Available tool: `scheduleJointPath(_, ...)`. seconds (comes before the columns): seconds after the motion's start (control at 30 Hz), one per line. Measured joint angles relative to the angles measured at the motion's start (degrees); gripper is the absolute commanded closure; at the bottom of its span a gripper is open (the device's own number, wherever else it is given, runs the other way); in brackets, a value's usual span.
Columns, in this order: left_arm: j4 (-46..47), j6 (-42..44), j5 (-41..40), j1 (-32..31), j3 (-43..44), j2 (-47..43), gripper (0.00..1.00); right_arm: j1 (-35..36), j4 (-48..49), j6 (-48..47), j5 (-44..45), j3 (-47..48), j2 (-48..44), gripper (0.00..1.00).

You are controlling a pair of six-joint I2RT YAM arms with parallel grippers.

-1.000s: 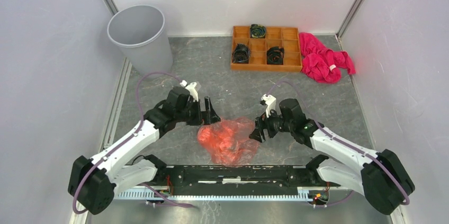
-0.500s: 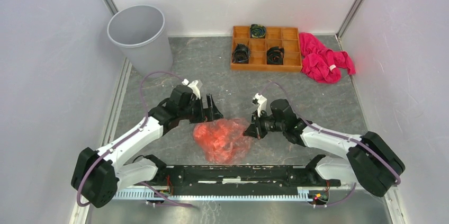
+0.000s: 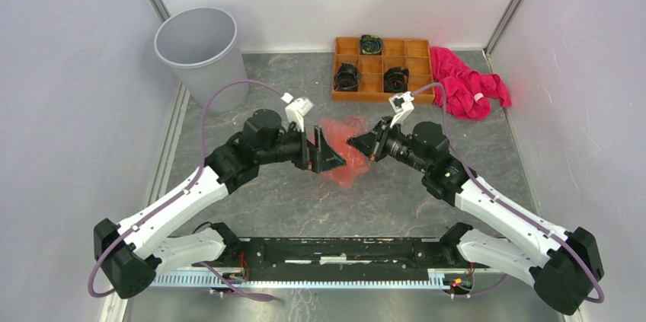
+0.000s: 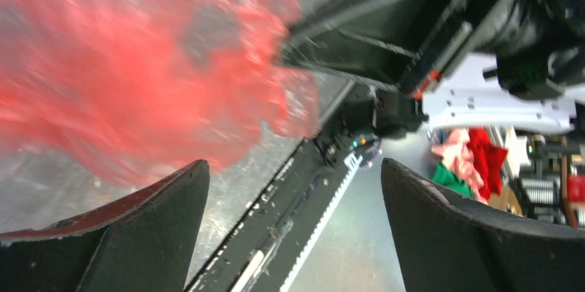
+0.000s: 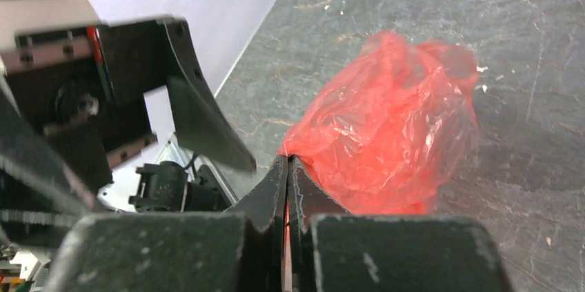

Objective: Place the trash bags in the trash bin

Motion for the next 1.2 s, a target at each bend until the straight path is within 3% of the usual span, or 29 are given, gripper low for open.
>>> scheduleJointPath(0.1,0.3,0.5,-0.5,-4.8,0.8,0.9,0.01,0.0,0.5,1.0,-0.5,1.5,0.2,1.00)
scheduleJointPath(0.23,-1.0,0.5,-5.1,-6.6,0.8,4.4,0.10,0.3,2.5,2.3,-3.7,1.7,1.7,0.99)
scheduleJointPath(0.33,-2.2,0.5,-8.9,-6.3,0.1,6.7,0.01,0.7,2.4,2.3,-4.2,1.7,1.6,0.98)
scheduleJointPath(0.47,1.8,0.4,-7.3,-6.3,-4.0,4.7,0.03,1.2,2.9,2.1,-3.8,1.1,1.2,0.99)
scheduleJointPath(0.53,3.6,0.3,-6.5,-6.3,-5.5,3.0,0.14,1.8,4.0,2.7,-3.5,0.0,1.3,0.98)
scheduleJointPath(0.67,5.8,-0.5,-6.6,-6.3,-5.6,2.6,0.58,4.0,5.2,3.9,-3.0,-0.9,2.8,0.95)
scheduleJointPath(0.73,5.1,-0.6,-8.3,-6.3,-5.6,2.9,0.70,4.9,5.4,3.7,-2.3,-0.9,3.3,0.90)
scheduleJointPath(0.9,1.1,-0.5,-13.8,-6.2,-5.5,1.6,0.85,5.5,-1.4,-2.1,2.0,2.0,3.2,0.69)
scheduleJointPath(1.0,0.5,-0.2,-13.5,-6.1,-5.5,-0.7,0.91,5.5,-8.5,-8.1,7.5,5.9,1.9,0.50)
scheduleJointPath(1.07,1.0,0.4,-11.8,-6.1,-5.4,-1.8,0.92,5.5,-12.6,-12.1,12.3,7.5,-0.4,0.41)
scheduleJointPath(1.2,6.8,0.2,-2.5,-6.1,-4.8,-0.9,0.93,5.5,-19.6,-19.1,23.8,8.3,-8.0,0.31)
